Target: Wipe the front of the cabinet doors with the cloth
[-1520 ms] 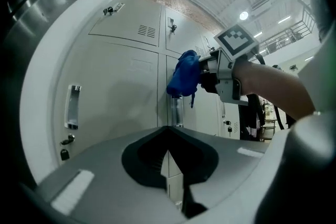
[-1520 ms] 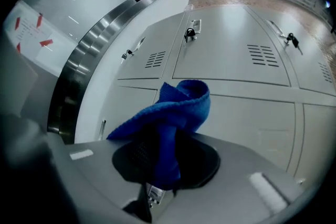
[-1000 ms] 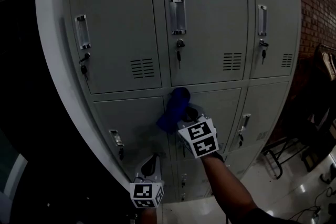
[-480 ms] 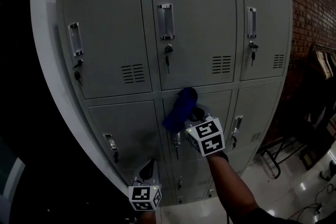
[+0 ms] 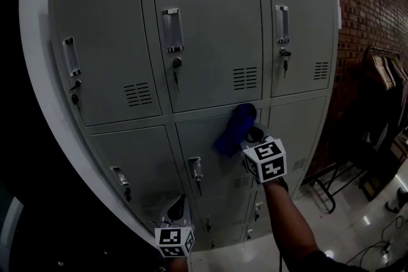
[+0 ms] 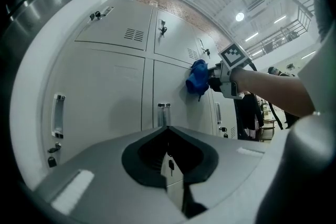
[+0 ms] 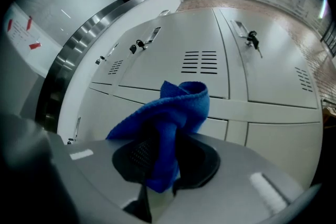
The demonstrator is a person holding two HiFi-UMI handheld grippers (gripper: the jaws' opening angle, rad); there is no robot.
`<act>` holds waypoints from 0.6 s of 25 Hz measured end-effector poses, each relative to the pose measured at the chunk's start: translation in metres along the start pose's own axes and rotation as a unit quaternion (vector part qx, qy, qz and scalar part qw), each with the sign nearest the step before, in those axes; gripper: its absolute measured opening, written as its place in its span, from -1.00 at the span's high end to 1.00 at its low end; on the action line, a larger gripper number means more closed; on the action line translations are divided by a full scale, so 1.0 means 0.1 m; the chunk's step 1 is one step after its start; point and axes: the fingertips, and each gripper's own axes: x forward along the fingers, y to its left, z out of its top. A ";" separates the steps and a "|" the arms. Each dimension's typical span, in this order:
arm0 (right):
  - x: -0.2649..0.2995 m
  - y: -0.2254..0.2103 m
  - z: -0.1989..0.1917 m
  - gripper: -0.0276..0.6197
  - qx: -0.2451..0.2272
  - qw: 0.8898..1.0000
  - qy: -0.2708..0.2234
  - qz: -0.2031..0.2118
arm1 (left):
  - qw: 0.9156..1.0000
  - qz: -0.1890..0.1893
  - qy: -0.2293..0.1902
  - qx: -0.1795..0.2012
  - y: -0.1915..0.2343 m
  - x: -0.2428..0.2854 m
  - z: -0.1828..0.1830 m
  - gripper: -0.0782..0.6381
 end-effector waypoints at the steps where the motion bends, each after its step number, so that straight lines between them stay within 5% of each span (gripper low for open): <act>1: -0.03 -0.07 -0.02 0.68 0.000 1.000 0.001 -0.004 | 1.000 -0.002 0.000 0.000 -0.04 0.01 0.00 0.73; 15: -0.24 -0.47 -0.12 0.67 -0.018 0.999 0.010 -0.041 | 1.000 0.005 0.008 -0.004 -0.19 0.06 -0.11 0.73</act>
